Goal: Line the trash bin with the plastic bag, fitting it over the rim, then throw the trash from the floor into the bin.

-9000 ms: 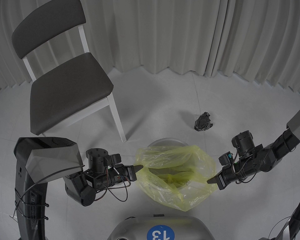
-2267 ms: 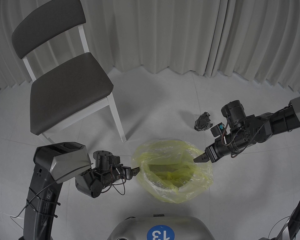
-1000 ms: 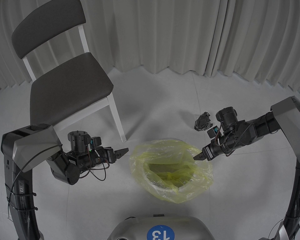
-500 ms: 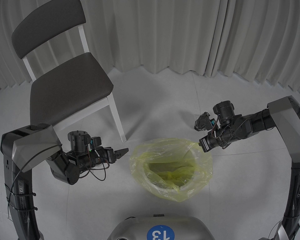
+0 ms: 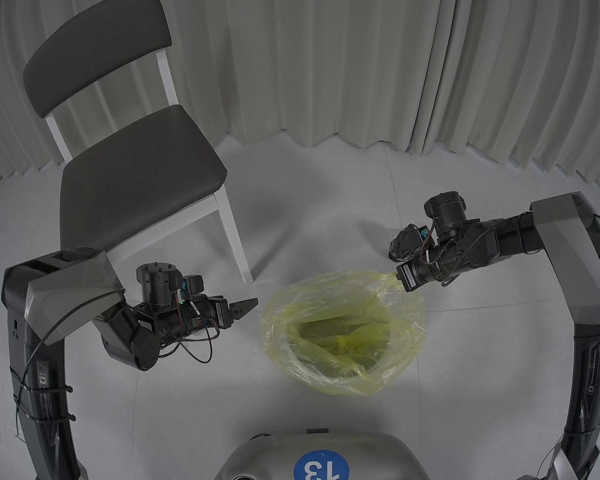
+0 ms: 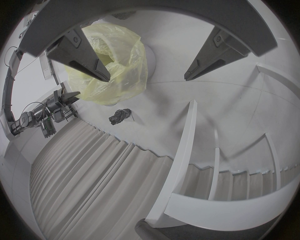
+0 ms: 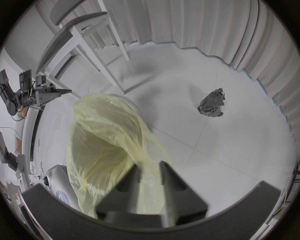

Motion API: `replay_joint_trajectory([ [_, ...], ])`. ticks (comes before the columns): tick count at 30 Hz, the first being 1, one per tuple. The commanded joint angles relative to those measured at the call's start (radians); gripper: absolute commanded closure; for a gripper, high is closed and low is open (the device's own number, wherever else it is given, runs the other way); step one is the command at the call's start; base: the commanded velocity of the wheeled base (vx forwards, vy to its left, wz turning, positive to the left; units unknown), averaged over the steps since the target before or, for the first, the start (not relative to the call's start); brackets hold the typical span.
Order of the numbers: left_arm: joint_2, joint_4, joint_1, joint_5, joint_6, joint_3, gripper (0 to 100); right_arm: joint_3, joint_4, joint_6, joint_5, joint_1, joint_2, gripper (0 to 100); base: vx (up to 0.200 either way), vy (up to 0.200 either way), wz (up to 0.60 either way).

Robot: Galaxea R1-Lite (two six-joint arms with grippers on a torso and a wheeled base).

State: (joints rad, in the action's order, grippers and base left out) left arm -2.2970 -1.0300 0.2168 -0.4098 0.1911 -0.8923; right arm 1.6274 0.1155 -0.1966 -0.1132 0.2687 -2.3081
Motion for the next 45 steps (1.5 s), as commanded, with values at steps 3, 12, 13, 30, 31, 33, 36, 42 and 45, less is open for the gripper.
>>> replay_joint_trajectory([
  [3, -0.004, -0.002, -0.001, 0.0, 0.001, 0.001, 0, 0.005, 0.0, -0.003, 0.0, -0.014, -0.057, 100, 0.0, 0.0, 0.0],
  [12, -0.005, -0.004, 0.001, 0.0, 0.001, 0.001, 0, -0.003, -0.019, 0.005, 0.017, 0.001, -0.114, 100, 0.0, 0.0, 0.0],
  [13, -0.005, -0.005, 0.001, 0.0, 0.001, 0.001, 0, 0.002, -0.023, 0.006, 0.024, 0.007, -0.122, 100, 0.0, 0.0, 0.0],
  [30, -0.009, -0.01, 0.001, 0.0, 0.001, 0.001, 0, 0.077, -0.056, 0.101, 0.032, 0.021, -0.174, 100, 0.0, 0.0, 0.0],
  [31, -0.009, -0.01, 0.001, 0.0, 0.001, 0.001, 0, 0.077, -0.054, 0.1, 0.033, 0.02, -0.172, 100, 0.0, 0.0, 0.0],
  [33, -0.009, -0.01, 0.001, 0.0, 0.001, 0.001, 0, 0.075, -0.053, 0.097, 0.032, 0.018, -0.172, 100, 0.0, 0.0, 0.0],
  [36, -0.009, -0.01, 0.001, 0.0, 0.001, 0.001, 0, 0.075, -0.053, 0.103, 0.035, 0.017, -0.166, 0, 0.0, 0.0, 0.0],
  [42, -0.01, -0.012, -0.001, 0.0, 0.001, -0.002, 0, 0.038, -0.043, 0.097, 0.05, -0.002, -0.105, 0, 0.0, 0.0, 0.0],
  [45, -0.01, -0.012, -0.001, 0.0, 0.001, -0.002, 0, 0.022, -0.04, 0.095, 0.052, -0.011, -0.065, 0, 0.0, 0.0, 0.0],
])
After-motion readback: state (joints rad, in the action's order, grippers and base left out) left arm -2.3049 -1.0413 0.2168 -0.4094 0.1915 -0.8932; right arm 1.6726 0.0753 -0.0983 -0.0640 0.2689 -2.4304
